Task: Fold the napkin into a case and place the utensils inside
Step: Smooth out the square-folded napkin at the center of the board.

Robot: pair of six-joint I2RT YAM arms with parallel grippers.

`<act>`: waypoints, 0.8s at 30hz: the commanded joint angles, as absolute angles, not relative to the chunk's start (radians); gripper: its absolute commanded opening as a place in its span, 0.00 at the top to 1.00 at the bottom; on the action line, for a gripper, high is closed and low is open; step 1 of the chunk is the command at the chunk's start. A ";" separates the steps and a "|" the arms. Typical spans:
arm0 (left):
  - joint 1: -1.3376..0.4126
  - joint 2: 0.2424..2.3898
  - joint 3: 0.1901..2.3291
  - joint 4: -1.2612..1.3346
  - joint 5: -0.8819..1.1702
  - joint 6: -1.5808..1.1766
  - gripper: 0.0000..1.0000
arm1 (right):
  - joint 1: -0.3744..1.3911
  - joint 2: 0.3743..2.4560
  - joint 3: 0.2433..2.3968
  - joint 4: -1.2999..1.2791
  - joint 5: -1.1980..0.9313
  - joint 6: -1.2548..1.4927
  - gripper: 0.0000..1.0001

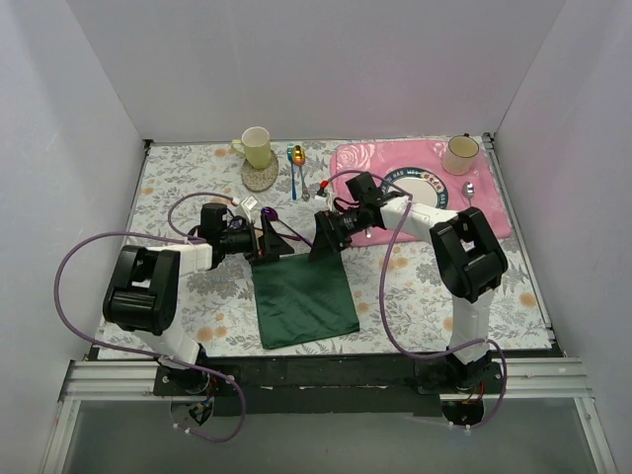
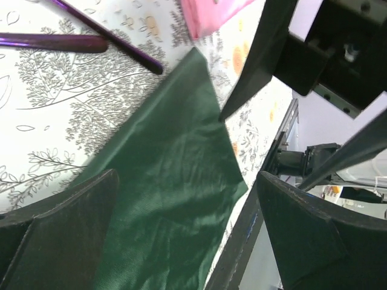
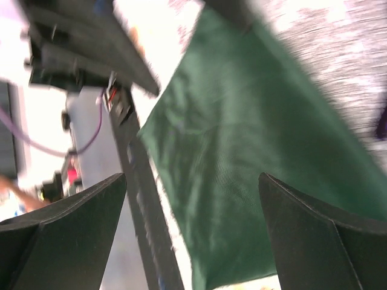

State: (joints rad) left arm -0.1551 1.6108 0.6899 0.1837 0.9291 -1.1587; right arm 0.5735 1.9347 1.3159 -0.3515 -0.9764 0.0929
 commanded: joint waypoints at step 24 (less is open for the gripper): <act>-0.132 1.747 0.678 0.189 0.842 -1.166 0.02 | 0.495 1.884 1.287 -0.259 -0.838 0.140 0.02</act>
State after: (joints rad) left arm -0.1394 1.7306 0.6903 0.2489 0.9161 -1.2007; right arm 0.5034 2.0064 1.2938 -0.2066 -0.8856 0.1974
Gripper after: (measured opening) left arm 0.981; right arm 0.981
